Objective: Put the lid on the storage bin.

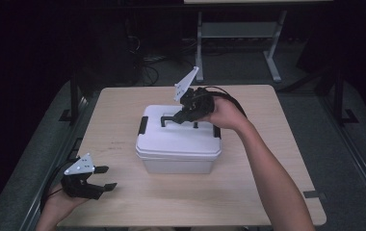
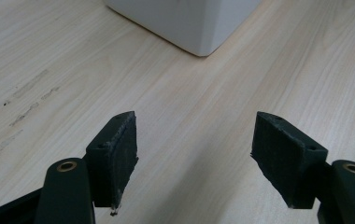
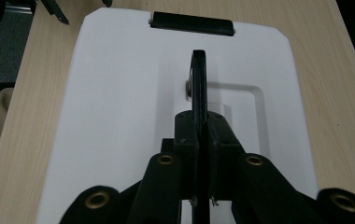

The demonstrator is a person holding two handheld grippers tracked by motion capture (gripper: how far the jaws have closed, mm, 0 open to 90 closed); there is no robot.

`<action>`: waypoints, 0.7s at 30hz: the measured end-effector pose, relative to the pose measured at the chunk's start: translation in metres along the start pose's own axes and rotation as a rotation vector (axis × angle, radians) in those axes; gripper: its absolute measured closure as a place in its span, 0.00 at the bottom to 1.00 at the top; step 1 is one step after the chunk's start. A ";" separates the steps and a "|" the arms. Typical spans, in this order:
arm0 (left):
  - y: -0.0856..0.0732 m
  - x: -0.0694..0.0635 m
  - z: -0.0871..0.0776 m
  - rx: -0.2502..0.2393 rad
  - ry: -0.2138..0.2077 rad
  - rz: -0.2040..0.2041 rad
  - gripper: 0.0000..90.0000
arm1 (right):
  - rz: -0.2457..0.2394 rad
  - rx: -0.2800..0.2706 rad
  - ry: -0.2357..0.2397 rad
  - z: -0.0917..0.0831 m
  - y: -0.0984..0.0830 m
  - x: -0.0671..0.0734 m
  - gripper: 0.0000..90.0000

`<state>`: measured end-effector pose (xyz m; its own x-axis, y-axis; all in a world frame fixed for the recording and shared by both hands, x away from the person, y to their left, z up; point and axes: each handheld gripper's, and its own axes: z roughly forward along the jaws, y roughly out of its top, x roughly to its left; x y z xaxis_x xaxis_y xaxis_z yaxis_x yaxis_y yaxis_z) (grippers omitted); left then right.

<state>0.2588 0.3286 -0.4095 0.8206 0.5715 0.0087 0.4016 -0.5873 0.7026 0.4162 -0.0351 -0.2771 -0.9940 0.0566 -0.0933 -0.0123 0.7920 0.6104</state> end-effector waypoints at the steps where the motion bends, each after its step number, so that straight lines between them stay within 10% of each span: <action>1: 0.000 0.000 0.000 -0.001 0.000 -0.002 0.34 | 0.002 0.004 -0.002 0.001 0.000 0.000 0.93; 21: -0.001 0.002 -0.003 -0.012 -0.001 -0.002 0.34 | -0.005 0.018 0.014 0.009 0.001 -0.003 0.93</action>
<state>0.2591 0.3321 -0.4085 0.8204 0.5717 0.0067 0.3980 -0.5795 0.7112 0.4202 -0.0288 -0.2836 -0.9953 0.0441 -0.0857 -0.0156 0.8031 0.5957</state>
